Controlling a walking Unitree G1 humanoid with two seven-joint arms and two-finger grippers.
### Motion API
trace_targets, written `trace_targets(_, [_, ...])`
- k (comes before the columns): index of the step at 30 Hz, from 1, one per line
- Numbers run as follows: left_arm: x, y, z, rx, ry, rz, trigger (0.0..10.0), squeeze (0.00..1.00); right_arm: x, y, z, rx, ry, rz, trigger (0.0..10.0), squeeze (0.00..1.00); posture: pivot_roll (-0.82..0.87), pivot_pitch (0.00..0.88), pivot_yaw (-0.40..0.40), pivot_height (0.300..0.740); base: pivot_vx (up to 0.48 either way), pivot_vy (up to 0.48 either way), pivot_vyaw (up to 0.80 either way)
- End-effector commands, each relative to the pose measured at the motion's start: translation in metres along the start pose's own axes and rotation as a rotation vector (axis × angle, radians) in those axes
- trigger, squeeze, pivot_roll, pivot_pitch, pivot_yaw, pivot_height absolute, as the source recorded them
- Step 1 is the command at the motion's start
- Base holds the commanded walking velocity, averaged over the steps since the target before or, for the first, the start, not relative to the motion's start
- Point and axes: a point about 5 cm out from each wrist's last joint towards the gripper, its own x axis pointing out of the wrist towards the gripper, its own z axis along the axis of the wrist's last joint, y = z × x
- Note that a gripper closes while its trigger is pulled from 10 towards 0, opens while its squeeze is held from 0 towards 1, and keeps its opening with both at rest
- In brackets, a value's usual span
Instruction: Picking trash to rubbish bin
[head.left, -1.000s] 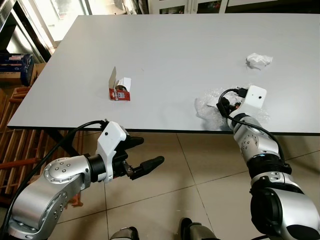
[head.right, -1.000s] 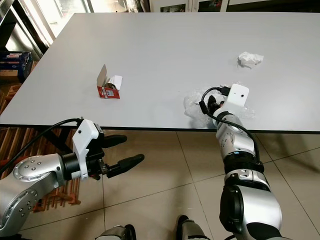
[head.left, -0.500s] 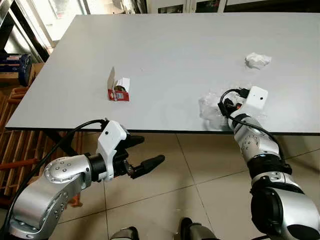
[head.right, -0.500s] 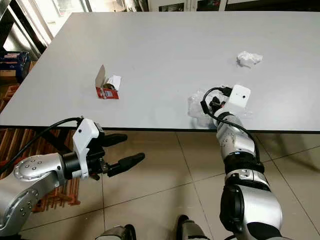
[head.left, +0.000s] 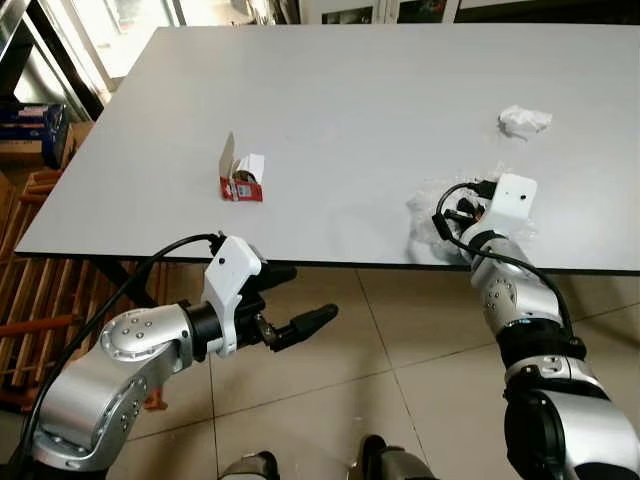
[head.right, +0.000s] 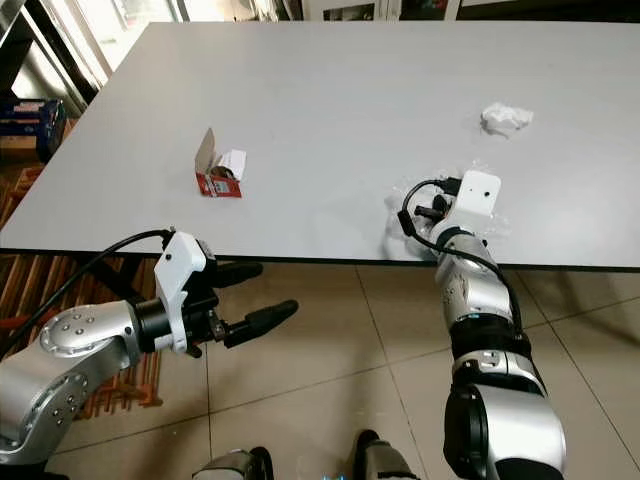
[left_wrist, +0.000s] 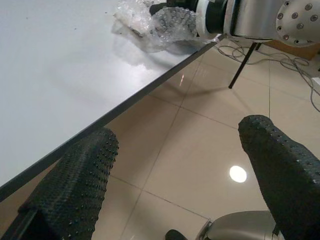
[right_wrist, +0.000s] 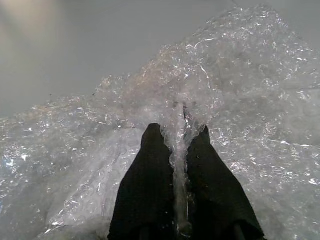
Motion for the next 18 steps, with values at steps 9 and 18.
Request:
trace_targets(9, [0.007,0.001,-0.002,0.007,-0.016,0.013,10.0,0.0,-0.015,-0.013,-0.027,-0.098,0.057,-0.045,0.0,0.0,0.09,0.153,0.032,0.74,0.0,0.0,0.0])
trace_targets(18, [0.017,0.001,-0.001,-0.002,-0.058,0.024,10.0,0.0,-0.028,-0.016,0.002,-0.242,-0.102,-0.061,0.0,0.0,0.05,0.136,0.01,0.74,0.0,0.0,0.0])
